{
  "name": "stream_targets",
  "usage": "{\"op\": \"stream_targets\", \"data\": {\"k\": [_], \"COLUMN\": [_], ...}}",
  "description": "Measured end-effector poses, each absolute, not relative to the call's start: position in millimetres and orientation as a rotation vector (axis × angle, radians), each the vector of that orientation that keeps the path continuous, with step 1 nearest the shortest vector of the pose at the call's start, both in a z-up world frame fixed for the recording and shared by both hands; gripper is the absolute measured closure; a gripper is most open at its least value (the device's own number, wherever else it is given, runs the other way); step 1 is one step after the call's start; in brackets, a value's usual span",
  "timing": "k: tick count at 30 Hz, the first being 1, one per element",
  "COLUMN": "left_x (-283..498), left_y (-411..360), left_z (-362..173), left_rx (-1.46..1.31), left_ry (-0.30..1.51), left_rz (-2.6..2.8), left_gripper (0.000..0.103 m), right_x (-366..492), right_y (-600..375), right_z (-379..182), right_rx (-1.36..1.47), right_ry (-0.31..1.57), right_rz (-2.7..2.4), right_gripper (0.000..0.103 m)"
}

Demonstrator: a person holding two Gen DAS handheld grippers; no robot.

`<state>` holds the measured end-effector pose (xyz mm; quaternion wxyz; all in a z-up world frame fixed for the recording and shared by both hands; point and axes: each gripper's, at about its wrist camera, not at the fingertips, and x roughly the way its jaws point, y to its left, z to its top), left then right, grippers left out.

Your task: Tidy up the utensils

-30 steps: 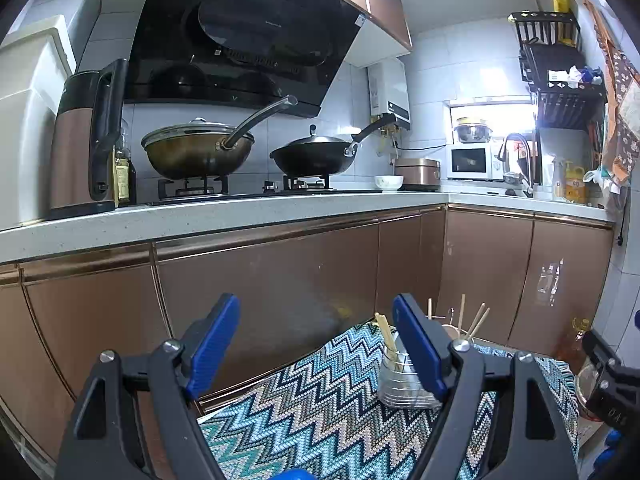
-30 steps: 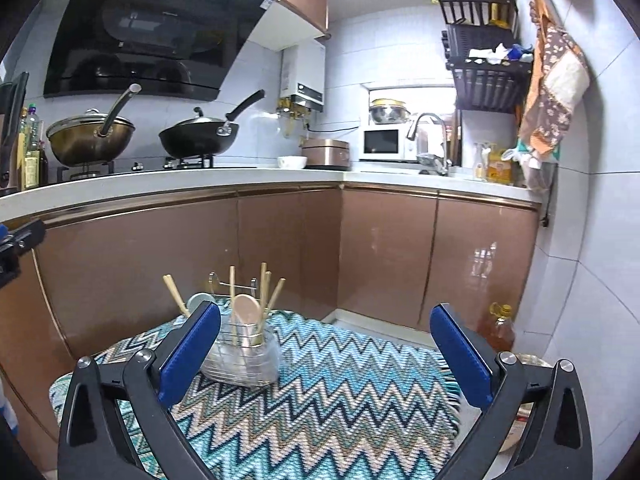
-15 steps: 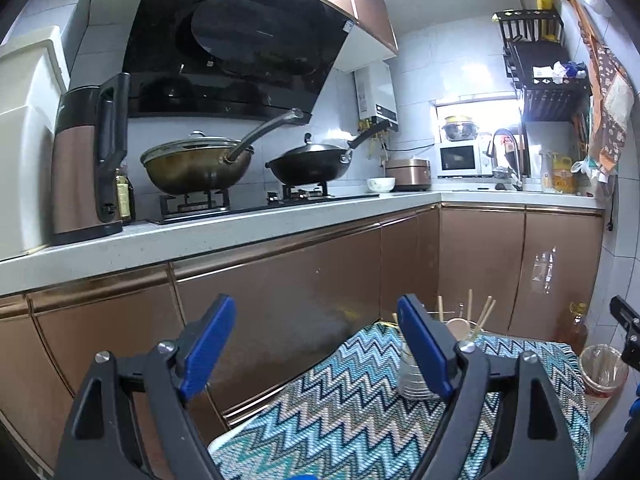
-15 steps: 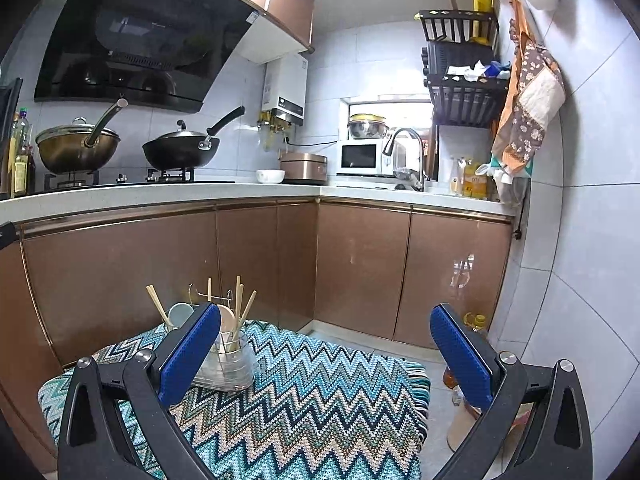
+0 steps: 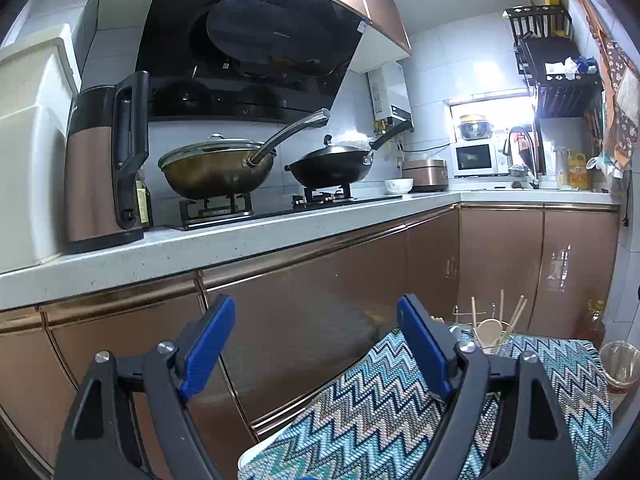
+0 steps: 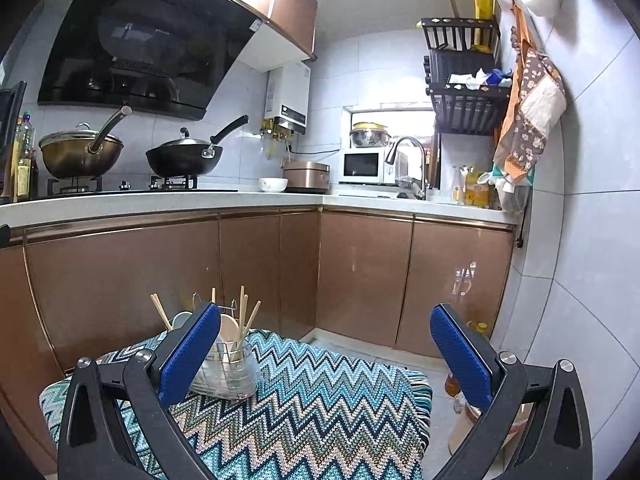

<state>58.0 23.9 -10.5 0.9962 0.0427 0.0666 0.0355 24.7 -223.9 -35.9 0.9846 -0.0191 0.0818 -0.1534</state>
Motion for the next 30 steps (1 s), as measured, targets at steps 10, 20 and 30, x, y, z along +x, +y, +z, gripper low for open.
{"op": "stream_targets", "data": {"k": [10,20,30], "left_x": [68.9,74.7,76.9], "left_y": [29.3,32.0,26.4], "left_z": [-9.9,-8.5,-10.6], "left_rx": [0.065,0.022,-0.002], "left_ry": [0.157,0.176,0.186], "left_rz": [0.041,0.019,0.003], "left_gripper": [0.021,0.021,0.021], "right_x": [27.2,27.9,29.2], "right_y": [-228.3,-226.6,-228.3], "right_z": [-32.4,-31.5,-32.5], "right_rx": [-0.038,-0.046,-0.039], "right_ry": [0.161,0.161,0.164], "right_rz": [-0.323,-0.304,-0.306], "right_gripper": [0.000,0.000,0.000]}}
